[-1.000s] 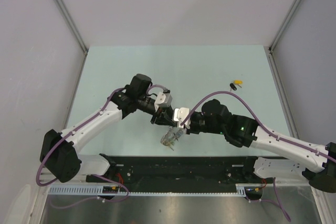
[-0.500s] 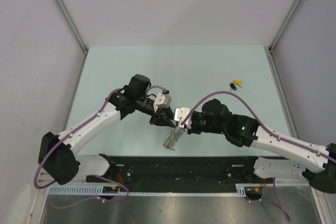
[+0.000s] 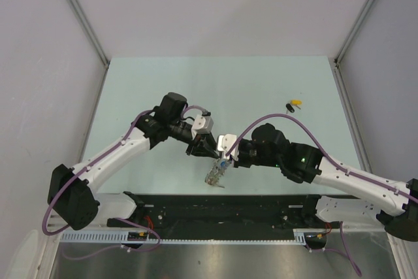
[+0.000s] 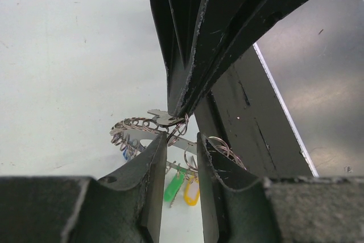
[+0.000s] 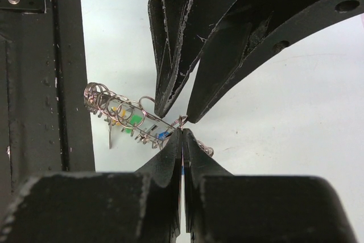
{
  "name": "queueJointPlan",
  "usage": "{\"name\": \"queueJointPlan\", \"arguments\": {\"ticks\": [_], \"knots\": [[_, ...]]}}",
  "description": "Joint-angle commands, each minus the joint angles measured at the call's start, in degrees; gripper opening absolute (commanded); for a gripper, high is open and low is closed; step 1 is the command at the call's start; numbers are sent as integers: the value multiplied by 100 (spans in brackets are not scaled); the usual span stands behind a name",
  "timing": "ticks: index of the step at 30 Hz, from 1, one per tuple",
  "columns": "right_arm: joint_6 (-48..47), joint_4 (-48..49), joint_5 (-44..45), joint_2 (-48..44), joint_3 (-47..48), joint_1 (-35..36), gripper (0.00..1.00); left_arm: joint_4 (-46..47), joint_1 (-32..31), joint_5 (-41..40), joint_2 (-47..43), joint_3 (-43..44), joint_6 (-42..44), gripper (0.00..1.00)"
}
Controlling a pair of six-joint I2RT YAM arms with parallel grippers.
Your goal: Put the keys on the keyring
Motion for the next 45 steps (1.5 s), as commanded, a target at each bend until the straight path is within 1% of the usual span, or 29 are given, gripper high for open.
{"name": "queueJointPlan", "arguments": {"ticks": [1,8,13,16,20,22,29,33,34,36,37,39,40,43,45], "knots": [[-8,409,-14,-124,320,-1,0,-319,-20,791,-18,-23,-91,31],[10,453,-75,-133,328,-1,0,-258,-64,835,18,-59,-126,30],[10,479,-75,-151,320,-1,0,-275,-99,844,79,-58,-126,25],[1,479,-75,-168,329,-1,0,-284,-108,844,79,-58,-108,18],[1,470,-49,-168,320,-1,0,-336,-117,835,53,-76,-65,4],[1,444,-49,-186,328,-1,0,-372,-117,827,44,-76,-29,1],[45,321,74,-317,329,-62,0,-372,-117,748,-26,-111,-47,0],[106,224,66,-423,320,-150,0,-205,-117,800,-70,-225,-187,0],[124,216,39,-432,320,-159,0,-31,-117,835,-105,-260,-318,1],[159,224,22,-432,320,-177,0,286,-117,905,-202,-426,-599,4],[177,233,4,-406,311,-159,0,714,-126,923,-246,-506,-948,5],[203,286,-13,-371,311,-177,0,1138,-143,932,-386,-725,-1284,6],[212,321,-40,-353,311,-168,0,1523,-161,915,-439,-805,-1591,6],[230,409,-66,-327,311,-168,0,1860,-196,835,-553,-964,-1875,7],[230,418,-66,-318,311,-168,0,1904,-205,748,-580,-1007,-1988,6]]}}
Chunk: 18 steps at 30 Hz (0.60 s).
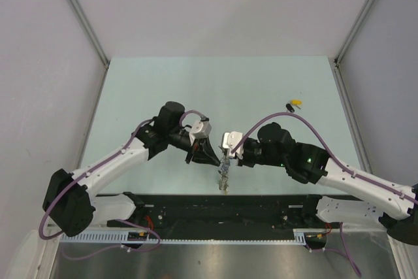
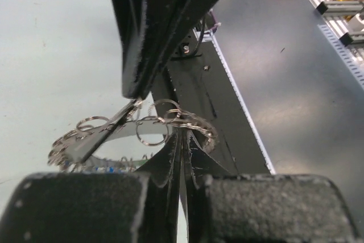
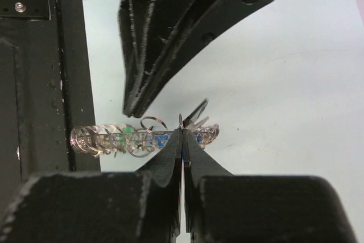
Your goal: Put the keys on the keyring
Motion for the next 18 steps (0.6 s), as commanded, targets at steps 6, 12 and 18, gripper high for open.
{"name": "queueJointPlan", "arguments": {"ticks": [6,12,18], "knots": [[88,518,85,-77,302,-52,0,881,-87,-236,-327,-188,-913,17],[149,571,234,28,293,-79,0,881,-69,-1439,-722,-232,-1062,40],[298,746,690,142,293,-158,0,1039,475,-2862,-1477,-382,-1667,66]]}}
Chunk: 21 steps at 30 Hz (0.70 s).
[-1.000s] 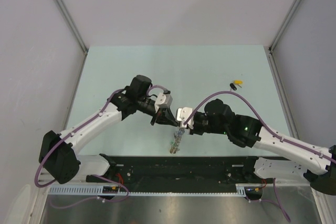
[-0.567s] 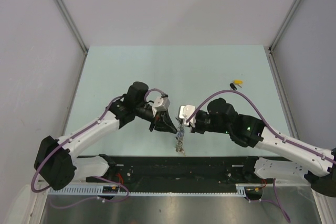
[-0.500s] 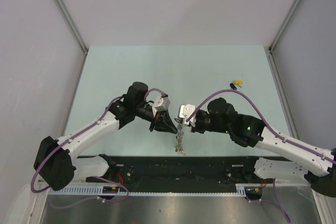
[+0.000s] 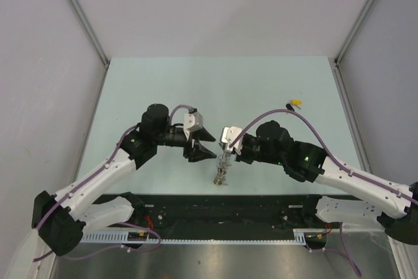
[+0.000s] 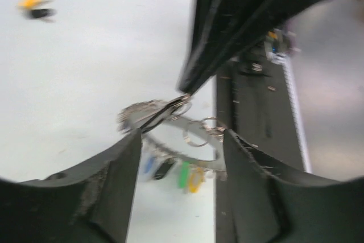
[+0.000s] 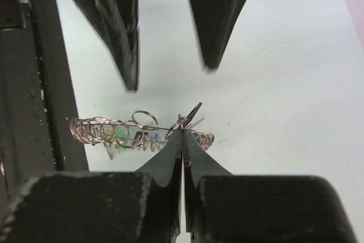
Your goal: Put the keys on the keyring
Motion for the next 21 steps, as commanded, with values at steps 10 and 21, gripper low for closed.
{"name": "queueJointPlan", "arguments": {"ticks": [10,21], "knots": [[325,1285,1228,413,302,-285,0,-18,1226,-5453,-1863,-539,-1371,100],[212,2700,992,1931,1048,-830,0,-53,1226,-6782,-2426,-1014,-1486,100]]}}
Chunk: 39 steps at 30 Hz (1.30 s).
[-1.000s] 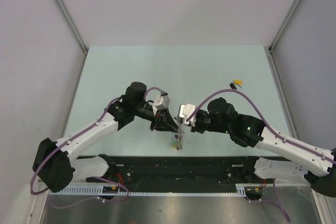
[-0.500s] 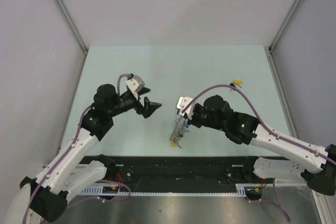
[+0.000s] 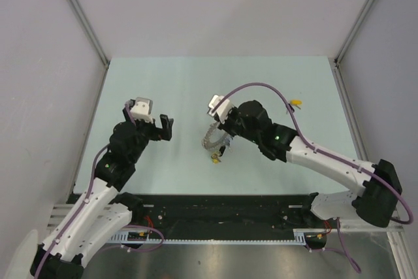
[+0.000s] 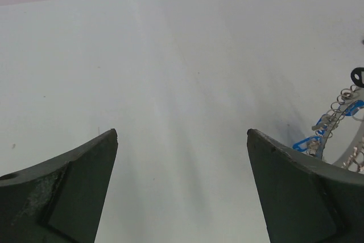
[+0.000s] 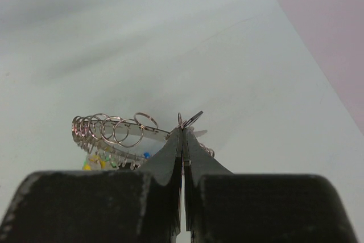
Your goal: Put the keys on the keyring
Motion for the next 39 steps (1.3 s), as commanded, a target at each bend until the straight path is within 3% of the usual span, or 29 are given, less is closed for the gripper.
{"name": "queueJointPlan", "arguments": {"ticks": [1,7,12,19,26,33,39], "knots": [[-77,1291,-163,565,743,-177,0,61,26,-850,-271,55,-63,100],[72,1933,-470,1102,1060,-379,0,25,26,-1246,-613,-59,51,100],[361,1433,-979,1287,964,-616,0,60,26,-1255,-737,-95,113,100],[889,1090,-1876,1252,-2,-1292,0,52,26,-1194,-754,-104,148,100],[1136,1089,-1956,1120,-1021,-1749,0,43,26,-1202,-754,-121,201,100],[1162,1090,-2000,1076,-1409,-2172,0,52,26,-1211,-728,-130,227,100],[1398,1160,-1930,971,-1585,-2366,8,60,26,-1176,-702,-147,227,100]]}}
